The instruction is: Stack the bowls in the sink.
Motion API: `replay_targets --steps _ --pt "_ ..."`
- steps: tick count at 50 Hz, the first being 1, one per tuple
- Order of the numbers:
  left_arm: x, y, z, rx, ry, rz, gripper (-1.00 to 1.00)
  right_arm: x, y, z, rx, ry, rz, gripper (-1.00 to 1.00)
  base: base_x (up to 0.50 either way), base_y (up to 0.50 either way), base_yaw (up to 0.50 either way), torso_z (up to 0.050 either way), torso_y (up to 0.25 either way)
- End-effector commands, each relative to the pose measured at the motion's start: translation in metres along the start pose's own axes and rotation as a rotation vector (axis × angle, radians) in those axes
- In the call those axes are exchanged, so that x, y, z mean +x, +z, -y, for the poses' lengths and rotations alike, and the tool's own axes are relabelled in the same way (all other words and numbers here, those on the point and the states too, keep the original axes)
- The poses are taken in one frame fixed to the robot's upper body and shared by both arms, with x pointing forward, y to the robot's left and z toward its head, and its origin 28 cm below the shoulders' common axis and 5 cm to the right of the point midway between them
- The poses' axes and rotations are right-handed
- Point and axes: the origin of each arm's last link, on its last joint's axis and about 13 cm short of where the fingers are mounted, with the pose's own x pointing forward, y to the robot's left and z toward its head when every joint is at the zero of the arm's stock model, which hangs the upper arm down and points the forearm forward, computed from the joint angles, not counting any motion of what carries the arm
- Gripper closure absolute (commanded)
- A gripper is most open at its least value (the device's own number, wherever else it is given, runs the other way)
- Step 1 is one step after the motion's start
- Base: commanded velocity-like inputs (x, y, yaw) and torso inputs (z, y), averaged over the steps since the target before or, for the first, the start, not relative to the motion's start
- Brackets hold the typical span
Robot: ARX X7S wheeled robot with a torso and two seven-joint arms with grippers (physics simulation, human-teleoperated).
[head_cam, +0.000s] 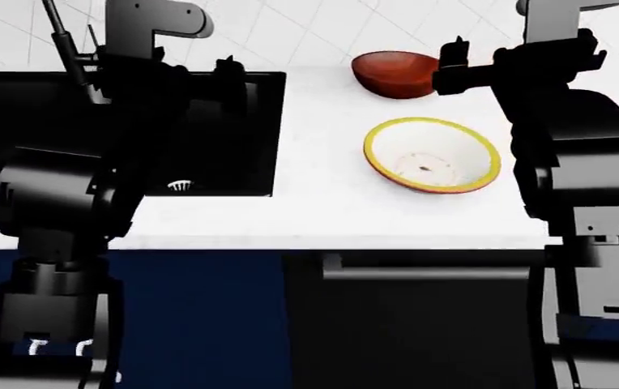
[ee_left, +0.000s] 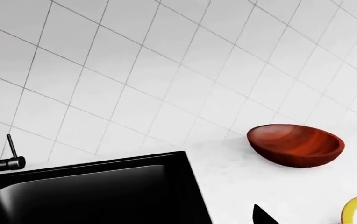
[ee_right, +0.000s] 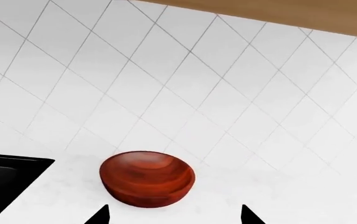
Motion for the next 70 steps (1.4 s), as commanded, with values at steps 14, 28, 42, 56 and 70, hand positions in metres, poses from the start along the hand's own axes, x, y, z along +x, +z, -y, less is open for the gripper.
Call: replay_targets --steps 14,28,42,56,70 --pt "-0.003 -0.001 -0.004 -0.007 0.011 -0.001 -1.0 0.0 0.001 -0.004 -0.012 0.011 -0.009 -1.0 0.5 0.0 0.0 0.0 0.0" --pt "-0.002 0.0 -0.004 -0.004 0.008 0.001 -1.0 0.0 0.002 -0.003 -0.011 0.011 -0.011 -1.0 0.5 -0.07 0.0 0.0 0.001" --pt "-0.002 -0.002 -0.006 -0.012 0.014 0.001 -1.0 0.0 0.002 -0.005 -0.025 0.021 -0.013 -1.0 0.5 -0.07 0.0 0.0 0.001" --pt "-0.003 -0.003 -0.007 -0.018 0.017 -0.001 -1.0 0.0 0.002 -0.006 -0.018 0.023 -0.012 -1.0 0.31 0.0 0.0 0.0 0.002" --pt "-0.033 0.004 -0.011 -0.081 -0.241 -0.223 -1.0 -0.006 0.004 0.002 -0.013 0.013 -0.008 -1.0 0.0 0.0 0.0 0.0 0.0"
